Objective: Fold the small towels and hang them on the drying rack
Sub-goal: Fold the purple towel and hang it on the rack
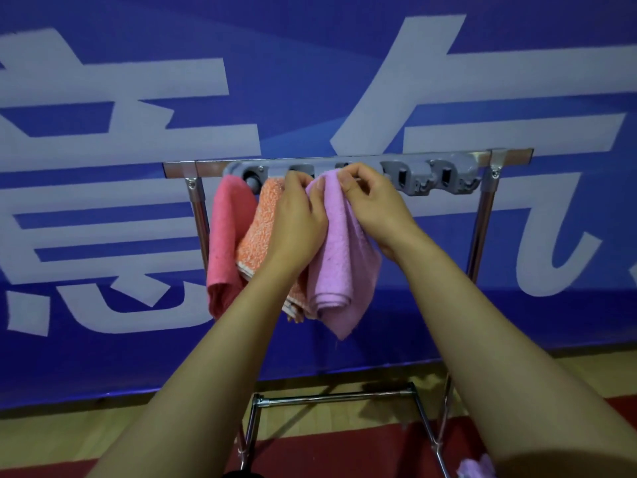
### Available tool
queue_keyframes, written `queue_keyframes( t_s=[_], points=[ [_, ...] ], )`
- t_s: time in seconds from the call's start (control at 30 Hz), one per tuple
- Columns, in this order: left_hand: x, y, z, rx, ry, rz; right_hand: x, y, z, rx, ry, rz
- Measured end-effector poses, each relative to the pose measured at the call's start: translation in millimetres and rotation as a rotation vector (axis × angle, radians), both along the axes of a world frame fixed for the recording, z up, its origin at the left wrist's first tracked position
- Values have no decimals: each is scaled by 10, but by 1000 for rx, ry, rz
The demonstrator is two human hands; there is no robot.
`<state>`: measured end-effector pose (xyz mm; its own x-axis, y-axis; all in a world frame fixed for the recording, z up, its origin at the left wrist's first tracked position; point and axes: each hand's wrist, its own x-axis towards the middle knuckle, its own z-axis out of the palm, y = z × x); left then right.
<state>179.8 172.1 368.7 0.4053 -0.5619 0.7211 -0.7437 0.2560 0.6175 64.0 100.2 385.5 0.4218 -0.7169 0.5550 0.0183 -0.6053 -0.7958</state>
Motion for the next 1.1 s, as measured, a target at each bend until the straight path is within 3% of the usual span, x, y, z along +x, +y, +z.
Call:
queue_keyframes(
  t_s=[0.2,0.53,0.8,0.93,1.1],
  points=[
    [9,-317,168,-46,127,29,397,-182,87,272,-90,27],
    [107,-565,61,51,339,98,547,-282,-13,278,-64,-150],
    [185,-472,-41,29,306,-2,458,-181,-229,418,-154,-46],
    [98,-298,-97,52,357,-78,407,-127,-434,365,-177,41],
    [-79,-169,-243,107,391,-192,387,-72,-556,345,-336,193]
  ],
)
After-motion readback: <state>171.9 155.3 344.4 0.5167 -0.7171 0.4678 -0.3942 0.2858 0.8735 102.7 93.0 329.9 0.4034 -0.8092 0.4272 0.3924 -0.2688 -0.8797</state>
